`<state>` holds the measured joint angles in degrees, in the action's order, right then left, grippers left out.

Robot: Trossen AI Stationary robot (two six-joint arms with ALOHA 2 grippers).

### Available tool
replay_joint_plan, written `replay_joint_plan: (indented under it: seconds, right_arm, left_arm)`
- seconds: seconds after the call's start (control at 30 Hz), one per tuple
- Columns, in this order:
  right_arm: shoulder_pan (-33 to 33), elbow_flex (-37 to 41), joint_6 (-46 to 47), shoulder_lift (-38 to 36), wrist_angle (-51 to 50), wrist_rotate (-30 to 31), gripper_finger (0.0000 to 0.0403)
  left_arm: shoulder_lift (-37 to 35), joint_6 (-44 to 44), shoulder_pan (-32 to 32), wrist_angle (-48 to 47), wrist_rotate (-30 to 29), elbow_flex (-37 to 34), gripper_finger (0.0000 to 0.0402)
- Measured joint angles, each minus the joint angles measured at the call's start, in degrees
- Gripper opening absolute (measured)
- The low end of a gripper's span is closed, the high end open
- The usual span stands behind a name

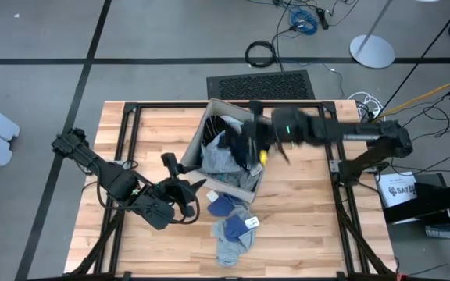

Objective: Sort clothes
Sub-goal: Put the black-striped sock into the laundry bin

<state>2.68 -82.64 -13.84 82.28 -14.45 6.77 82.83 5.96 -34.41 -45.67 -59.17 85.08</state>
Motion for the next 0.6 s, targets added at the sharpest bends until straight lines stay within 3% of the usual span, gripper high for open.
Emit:
replay_joint_plan:
  seconds: [0.23,0.43,0.6]
  right_arm:
    - [15.42,0.01,13.27,8.14,0.03,-7.17,0.0000]
    - [17.29,0.03,15.88,15.21,-2.78,-10.09,0.0003]
    - [16.96,0.03,16.91,18.31,-3.67,-11.67,0.0032]
  left_arm:
    - [-0.05,0.14,0.00,0.04,0.15,0.00,0.0207]
    - [-0.05,-0.02,0.00,0.05,0.39,0.00,0.0207]
    - [-0.05,-0.01,0.00,0.11,0.41,0.00,0.0207]
